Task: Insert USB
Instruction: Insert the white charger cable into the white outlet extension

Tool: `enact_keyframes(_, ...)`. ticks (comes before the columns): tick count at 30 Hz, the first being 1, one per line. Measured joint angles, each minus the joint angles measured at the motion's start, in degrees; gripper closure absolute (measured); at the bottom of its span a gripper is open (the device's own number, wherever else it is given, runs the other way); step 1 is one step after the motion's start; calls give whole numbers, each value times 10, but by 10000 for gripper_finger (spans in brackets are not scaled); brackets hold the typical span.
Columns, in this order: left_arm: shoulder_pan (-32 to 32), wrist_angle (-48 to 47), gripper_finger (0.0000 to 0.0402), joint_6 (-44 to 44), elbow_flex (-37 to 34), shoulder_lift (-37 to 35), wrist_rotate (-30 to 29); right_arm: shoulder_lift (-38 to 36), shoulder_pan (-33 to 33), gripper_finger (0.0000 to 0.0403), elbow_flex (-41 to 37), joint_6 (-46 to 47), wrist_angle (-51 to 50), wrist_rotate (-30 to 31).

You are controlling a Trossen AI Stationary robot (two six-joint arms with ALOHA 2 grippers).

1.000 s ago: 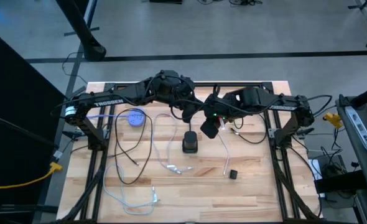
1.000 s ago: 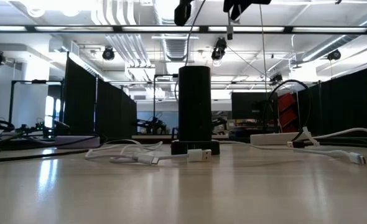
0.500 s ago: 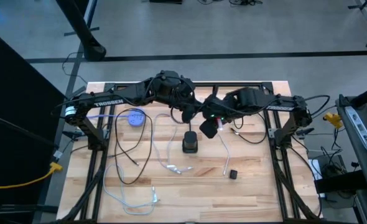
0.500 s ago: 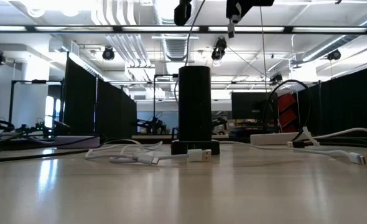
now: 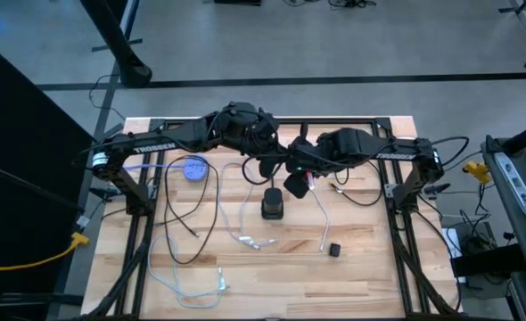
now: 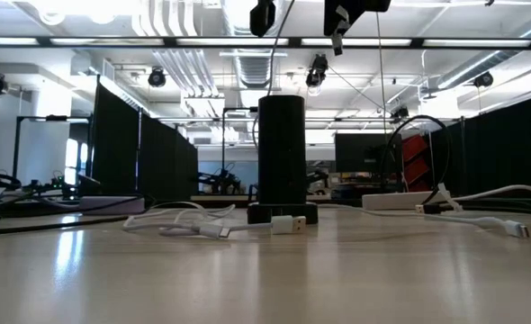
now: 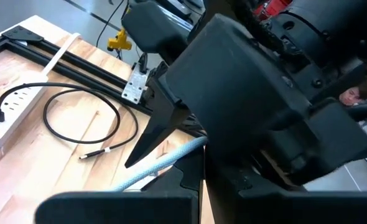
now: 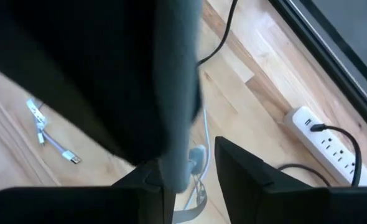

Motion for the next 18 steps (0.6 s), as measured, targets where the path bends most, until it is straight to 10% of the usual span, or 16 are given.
enact_keyframes(18, 0, -2, 401, 21, 0, -4, -1, 0, 0, 393, -1, -23, -32, -7)
